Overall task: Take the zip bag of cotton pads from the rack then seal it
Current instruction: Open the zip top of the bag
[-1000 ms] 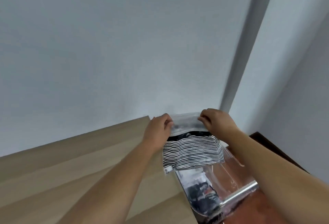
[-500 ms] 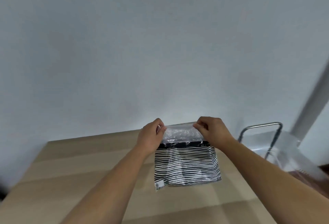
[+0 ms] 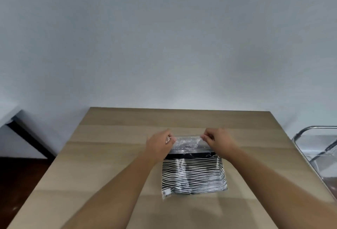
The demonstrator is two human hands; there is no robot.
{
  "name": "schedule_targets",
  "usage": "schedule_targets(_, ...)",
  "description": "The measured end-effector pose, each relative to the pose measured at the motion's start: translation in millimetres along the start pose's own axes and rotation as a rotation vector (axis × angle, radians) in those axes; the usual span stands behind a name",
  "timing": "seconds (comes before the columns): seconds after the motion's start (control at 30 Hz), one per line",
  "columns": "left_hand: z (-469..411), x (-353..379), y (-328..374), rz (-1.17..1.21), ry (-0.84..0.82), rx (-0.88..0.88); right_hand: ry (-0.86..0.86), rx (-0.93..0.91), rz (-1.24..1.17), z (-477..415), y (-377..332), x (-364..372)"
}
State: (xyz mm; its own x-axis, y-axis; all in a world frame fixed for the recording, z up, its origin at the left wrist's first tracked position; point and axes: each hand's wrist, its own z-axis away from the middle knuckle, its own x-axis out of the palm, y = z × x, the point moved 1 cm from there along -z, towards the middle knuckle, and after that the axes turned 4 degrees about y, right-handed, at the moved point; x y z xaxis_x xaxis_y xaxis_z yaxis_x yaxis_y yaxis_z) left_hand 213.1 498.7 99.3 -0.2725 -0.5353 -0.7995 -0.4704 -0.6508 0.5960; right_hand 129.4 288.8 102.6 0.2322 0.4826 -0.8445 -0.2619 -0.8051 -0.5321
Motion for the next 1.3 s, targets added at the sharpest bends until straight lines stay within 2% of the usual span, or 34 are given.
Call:
schedule_targets(0.13, 5, 11, -2, 0.028, -0.036, -0.036, -0.070, 0.042, 0.019, -2, 5, 8)
schedule_targets(0.23, 6, 23, -4, -0.077, -0.032, -0.025, -0.108, 0.058, 0.020, -2, 8, 12)
schedule_targets(0.3, 9, 33, -4, -0.170, 0.026, 0.042, -0.119, 0.060, -0.001, -1, 11, 13)
schedule_targets(0.5, 24, 59, 12, -0.435, 0.110, 0.454, -0.139, 0.050, -0.042, -2, 22, 11)
schedule_targets(0.63, 19, 61, 20, -0.383, 0.165, 0.413, -0.170, 0.041, -0.055, -2, 25, 5)
schedule_targets(0.77, 16, 63, 24, -0.386, 0.173, 0.381, 0.058, -0.236, 0.184, 18, 30, -2)
schedule_targets(0.83, 15, 64, 25, -0.380, 0.168, 0.360, 0.108, -0.345, 0.260, 34, 28, 3)
schedule_targets(0.97, 14, 65, 28, -0.382, 0.162, 0.355, 0.182, -0.344, 0.429, 50, 32, 20)
schedule_targets(1.13, 14, 62, 22, -0.388, 0.119, 0.355, 0.348, -0.340, 0.350, 47, 50, 17)
schedule_targets(1.3, 16, 65, 28, -0.337, 0.088, 0.301, 0.335, -0.298, 0.132, 45, 40, 19)
